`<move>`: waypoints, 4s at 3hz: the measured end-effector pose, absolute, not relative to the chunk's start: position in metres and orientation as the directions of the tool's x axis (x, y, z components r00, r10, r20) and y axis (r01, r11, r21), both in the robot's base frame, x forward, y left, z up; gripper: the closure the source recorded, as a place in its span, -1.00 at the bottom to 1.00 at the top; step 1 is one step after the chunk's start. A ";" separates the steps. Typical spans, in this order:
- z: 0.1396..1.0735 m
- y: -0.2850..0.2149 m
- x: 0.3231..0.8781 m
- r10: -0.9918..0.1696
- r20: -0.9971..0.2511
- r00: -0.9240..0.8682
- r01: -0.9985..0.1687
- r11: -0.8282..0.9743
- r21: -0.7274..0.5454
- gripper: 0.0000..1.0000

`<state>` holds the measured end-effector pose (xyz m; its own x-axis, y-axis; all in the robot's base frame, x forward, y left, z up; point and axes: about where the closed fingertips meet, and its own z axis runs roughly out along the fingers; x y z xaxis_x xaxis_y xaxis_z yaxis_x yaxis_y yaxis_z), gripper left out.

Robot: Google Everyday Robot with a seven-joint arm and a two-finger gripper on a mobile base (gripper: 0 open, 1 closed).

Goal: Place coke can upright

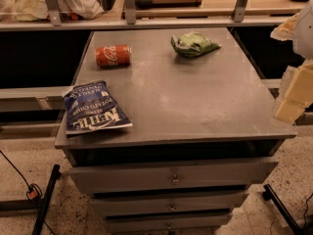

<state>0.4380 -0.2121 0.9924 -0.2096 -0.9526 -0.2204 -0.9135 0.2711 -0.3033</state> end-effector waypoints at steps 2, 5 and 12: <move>0.992 -0.208 0.452 -0.962 -0.200 -0.185 -0.915 0.243 -0.321 -1.00; 0.928 -0.126 0.632 -0.991 -0.135 -0.008 -0.926 0.059 -0.373 -1.00; 0.954 0.021 0.705 -0.941 -0.325 0.090 -0.891 0.070 -0.448 -1.00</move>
Offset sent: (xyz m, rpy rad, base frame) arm 0.0330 0.0090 -0.0052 -0.0577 -0.0111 0.0548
